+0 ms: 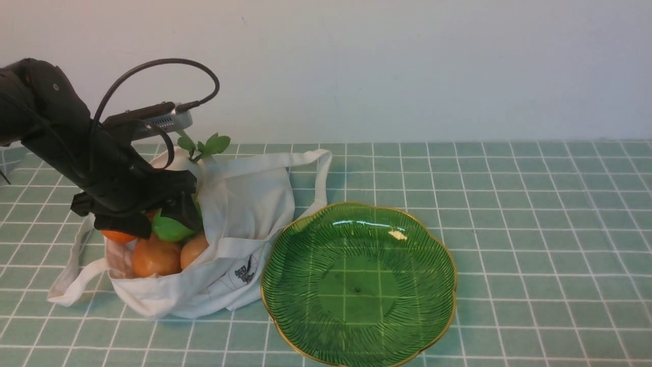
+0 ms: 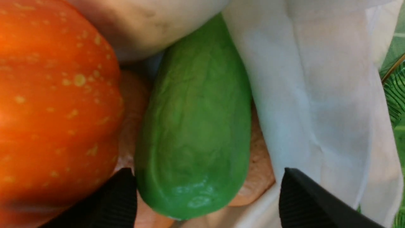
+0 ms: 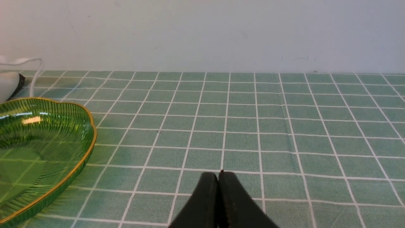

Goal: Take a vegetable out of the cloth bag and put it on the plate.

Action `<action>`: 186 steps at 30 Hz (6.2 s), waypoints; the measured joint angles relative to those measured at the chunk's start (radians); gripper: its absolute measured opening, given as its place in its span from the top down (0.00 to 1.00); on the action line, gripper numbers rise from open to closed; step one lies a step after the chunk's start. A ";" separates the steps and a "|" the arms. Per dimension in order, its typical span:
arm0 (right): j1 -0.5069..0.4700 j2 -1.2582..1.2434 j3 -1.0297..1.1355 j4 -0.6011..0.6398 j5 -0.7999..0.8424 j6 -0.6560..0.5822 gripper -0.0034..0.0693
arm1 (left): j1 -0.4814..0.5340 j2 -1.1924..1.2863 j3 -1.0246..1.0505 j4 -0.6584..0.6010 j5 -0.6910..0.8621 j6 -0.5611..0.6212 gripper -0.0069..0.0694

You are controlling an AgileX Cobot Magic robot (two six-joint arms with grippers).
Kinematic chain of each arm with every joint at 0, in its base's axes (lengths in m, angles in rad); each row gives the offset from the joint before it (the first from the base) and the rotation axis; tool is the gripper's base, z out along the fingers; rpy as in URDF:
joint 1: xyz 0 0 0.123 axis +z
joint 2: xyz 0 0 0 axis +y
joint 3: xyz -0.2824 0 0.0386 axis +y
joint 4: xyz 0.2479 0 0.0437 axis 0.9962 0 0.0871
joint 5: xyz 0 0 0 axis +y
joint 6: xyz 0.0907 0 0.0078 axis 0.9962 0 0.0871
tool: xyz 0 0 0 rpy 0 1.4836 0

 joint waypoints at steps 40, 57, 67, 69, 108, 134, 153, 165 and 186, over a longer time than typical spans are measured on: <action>0.000 0.000 0.000 0.000 0.000 0.000 0.97 | -0.116 -0.590 -0.032 0.003 0.348 -0.088 0.45; 0.000 0.000 0.000 0.000 0.000 0.000 0.97 | -0.601 0.015 -0.086 0.019 0.042 -0.077 0.44; 0.000 0.000 0.000 0.000 0.000 0.000 0.97 | -0.608 0.076 -0.192 0.078 0.034 -0.083 0.07; 0.000 0.000 0.000 0.000 0.000 0.000 0.97 | -0.606 0.076 -0.242 0.129 0.090 -0.083 0.05; 0.000 -0.001 0.000 0.000 0.001 0.000 0.97 | -0.600 -1.116 0.853 0.266 -0.431 -0.142 0.92; 0.000 -0.001 0.000 0.000 0.001 0.000 0.97 | -0.258 -1.647 1.144 0.326 -0.567 -0.172 0.92; 0.000 -0.001 0.000 0.000 0.001 0.001 0.97 | -0.012 -1.817 1.299 0.384 -0.534 -0.178 0.92; 0.000 -0.001 0.000 0.000 0.001 0.000 0.97 | -0.012 -1.817 1.300 0.384 -0.521 -0.178 0.92; 0.000 -0.001 0.000 0.000 0.001 0.000 0.97 | -0.012 -1.817 1.300 0.384 -0.520 -0.177 0.92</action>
